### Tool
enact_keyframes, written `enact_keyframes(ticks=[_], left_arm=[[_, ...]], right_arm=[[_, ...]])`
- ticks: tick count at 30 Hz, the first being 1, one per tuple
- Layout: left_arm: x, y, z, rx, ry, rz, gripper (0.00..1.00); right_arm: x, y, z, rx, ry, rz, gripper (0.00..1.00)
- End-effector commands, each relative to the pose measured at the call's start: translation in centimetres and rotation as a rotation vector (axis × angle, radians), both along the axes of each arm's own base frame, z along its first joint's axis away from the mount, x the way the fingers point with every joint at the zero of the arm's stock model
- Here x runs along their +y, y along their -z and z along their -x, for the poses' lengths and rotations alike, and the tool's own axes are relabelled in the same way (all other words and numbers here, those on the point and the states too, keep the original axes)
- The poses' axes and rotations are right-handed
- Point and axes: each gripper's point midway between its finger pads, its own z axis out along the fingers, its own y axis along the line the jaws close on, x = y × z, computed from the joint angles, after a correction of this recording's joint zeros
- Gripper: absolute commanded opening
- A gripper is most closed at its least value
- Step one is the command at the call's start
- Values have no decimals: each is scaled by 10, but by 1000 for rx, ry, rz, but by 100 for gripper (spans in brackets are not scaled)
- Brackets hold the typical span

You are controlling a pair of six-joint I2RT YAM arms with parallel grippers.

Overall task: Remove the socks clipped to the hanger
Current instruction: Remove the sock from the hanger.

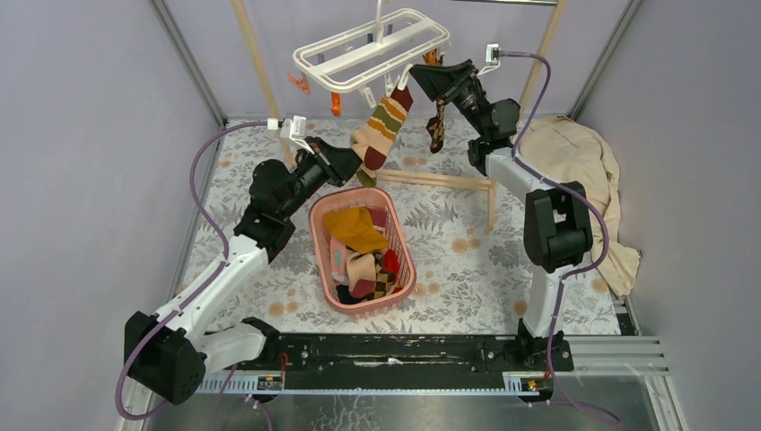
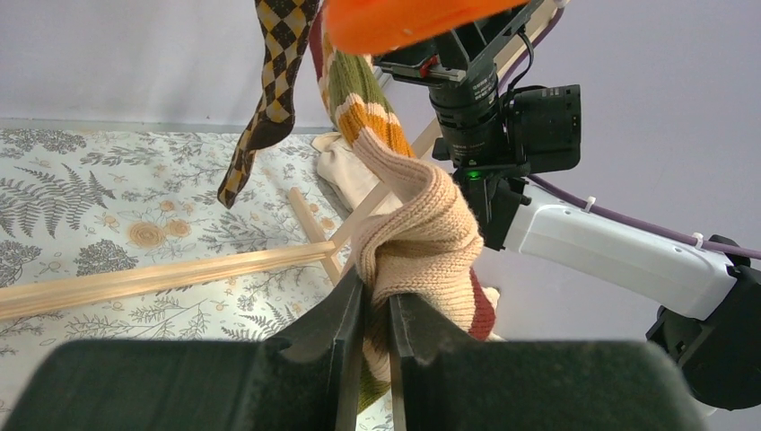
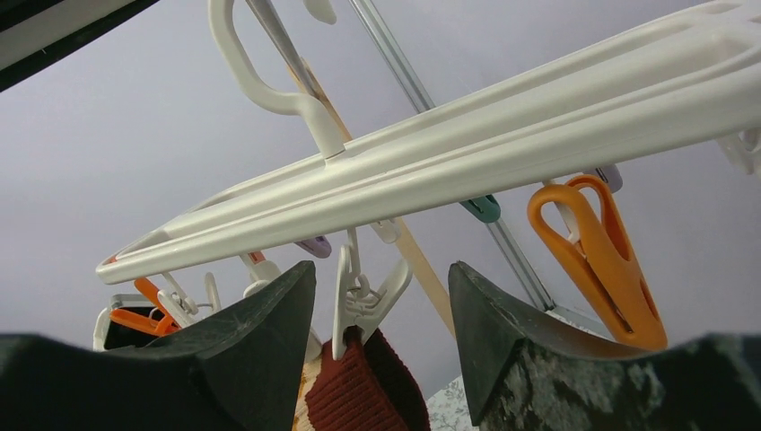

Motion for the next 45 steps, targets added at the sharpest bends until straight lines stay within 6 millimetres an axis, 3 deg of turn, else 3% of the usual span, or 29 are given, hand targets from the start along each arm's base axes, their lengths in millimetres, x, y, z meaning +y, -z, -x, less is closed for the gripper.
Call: enact_keyframes(ticks=[1,26,33,37,40,43,45], left_arm=[[-1,4,0,5,16,2,19],[-3,3,3,-2,31,6,19],[-2,2,5,-4,32,7,19],[-2,2,5,-4,30,8,19],[-1,0,6,-6,29,10,19],[-1,-1,8,-9,30,12,19],[0,-4,10,-12,34,17,19]], right_arm=[[0,-30,7,-73,-8,-46,62],[26,-23,11,-60,-28,-16,56],[27,-27,12,-67,-28,-19,44],[27,-29,14,-72,-29,-19,22],[27,-30,15,-71,-31,-20,13],[27,-31,15,-71,-32,-20,11],[27,-31,16,-69,-35,-20,24]])
